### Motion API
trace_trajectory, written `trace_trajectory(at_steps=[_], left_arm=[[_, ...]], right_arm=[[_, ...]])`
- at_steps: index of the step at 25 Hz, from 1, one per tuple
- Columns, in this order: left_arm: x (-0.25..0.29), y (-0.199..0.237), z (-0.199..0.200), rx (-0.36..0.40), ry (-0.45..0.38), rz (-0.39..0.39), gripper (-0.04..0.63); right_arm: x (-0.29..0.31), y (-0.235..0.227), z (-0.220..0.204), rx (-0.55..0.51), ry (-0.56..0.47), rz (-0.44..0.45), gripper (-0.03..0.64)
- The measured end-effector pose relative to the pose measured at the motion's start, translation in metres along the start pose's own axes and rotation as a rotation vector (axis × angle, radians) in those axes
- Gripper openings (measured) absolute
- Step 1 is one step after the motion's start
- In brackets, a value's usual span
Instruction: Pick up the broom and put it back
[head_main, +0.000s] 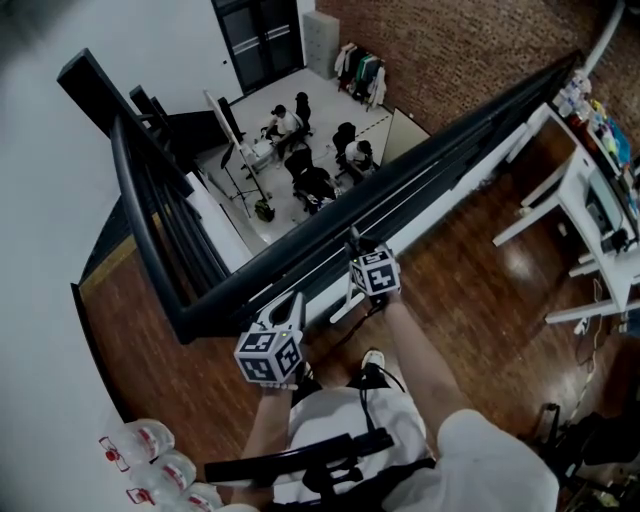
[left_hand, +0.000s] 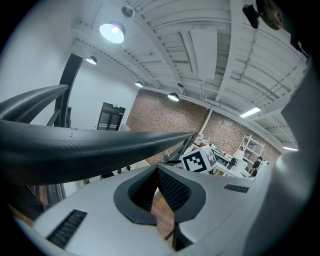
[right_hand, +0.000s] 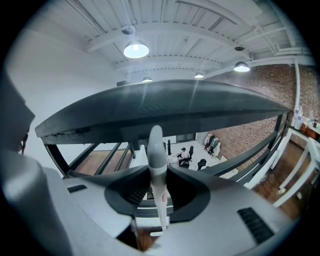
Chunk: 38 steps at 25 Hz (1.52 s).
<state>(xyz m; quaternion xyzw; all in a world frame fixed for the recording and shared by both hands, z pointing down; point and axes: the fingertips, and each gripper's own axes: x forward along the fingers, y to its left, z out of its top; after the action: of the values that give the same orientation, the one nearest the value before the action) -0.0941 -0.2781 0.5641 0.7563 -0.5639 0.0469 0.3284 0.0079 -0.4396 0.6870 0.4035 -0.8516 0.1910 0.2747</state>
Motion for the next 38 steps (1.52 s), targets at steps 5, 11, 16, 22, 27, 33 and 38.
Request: trace_trajectory(at_steps=[5,11,16,22,27,33,38], left_arm=[[0.002,0.001,0.001,0.000,0.005,-0.008,-0.012],[0.001,0.001,-0.001,0.001,0.011,-0.025,-0.012],[0.001,0.005,0.001,-0.002,0.008,-0.045,-0.012],[-0.002,0.009,0.002,0.006,0.014,-0.101,-0.012],[-0.011,0.015,0.003,0.047,0.030,-0.184,-0.012],[-0.015,0.012,-0.008,0.085,0.087,-0.268,-0.012],[-0.017,-0.001,-0.026,0.076,0.117,-0.306,-0.012]], right_arm=[[0.004,-0.002,0.004,0.011,-0.006,-0.008,0.132],[0.004,0.002,0.008,0.016,-0.012,-0.002,0.138],[-0.011,-0.001,0.008,0.024,-0.029,-0.041,0.221],[-0.066,0.001,-0.002,0.140,-0.116,-0.106,0.149],[-0.118,0.019,-0.010,0.335,-0.238,-0.145,0.012],[-0.164,0.050,-0.029,0.498,-0.278,-0.187,0.012],[-0.192,0.080,-0.051,0.500,-0.272,-0.175,0.012]])
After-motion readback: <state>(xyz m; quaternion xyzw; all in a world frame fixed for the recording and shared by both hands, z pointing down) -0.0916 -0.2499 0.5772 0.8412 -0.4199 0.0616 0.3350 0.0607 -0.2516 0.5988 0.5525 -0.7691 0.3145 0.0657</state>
